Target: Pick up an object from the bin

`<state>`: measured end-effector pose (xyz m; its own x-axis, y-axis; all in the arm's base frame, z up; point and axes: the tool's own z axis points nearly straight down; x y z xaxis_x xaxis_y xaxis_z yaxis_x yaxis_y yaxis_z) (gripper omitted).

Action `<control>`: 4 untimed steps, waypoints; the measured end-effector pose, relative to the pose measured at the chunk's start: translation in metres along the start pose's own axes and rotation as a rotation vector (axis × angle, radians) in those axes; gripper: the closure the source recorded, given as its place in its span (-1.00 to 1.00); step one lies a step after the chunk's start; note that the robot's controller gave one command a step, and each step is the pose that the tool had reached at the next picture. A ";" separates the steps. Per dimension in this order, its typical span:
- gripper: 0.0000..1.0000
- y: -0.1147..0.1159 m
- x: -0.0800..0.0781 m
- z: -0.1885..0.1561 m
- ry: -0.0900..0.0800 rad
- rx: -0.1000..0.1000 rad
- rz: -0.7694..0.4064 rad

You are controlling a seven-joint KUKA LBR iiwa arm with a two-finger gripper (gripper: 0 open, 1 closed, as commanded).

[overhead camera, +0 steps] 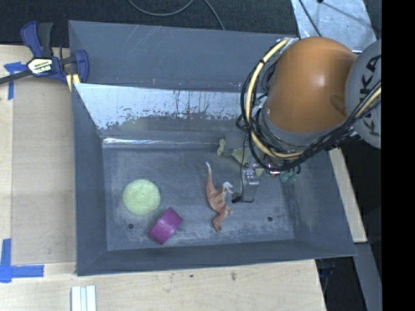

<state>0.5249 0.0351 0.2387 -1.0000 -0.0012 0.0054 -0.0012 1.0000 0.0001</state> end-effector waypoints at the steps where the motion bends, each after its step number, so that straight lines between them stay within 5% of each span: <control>1: -1.00 0.000 -0.001 -0.005 -0.009 0.000 0.001; 2: -1.00 -0.004 -0.005 0.043 -0.011 0.001 -0.129; 3: -1.00 -0.015 -0.028 0.069 -0.011 0.002 -0.518; 4: -1.00 -0.025 -0.016 0.106 -0.004 0.000 -0.545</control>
Offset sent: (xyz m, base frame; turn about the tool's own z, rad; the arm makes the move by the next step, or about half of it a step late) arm 0.0124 -0.0165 -0.1687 -0.4577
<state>0.5406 0.0105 0.1328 -0.8544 -0.5197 0.0012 -0.5197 0.8544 0.0015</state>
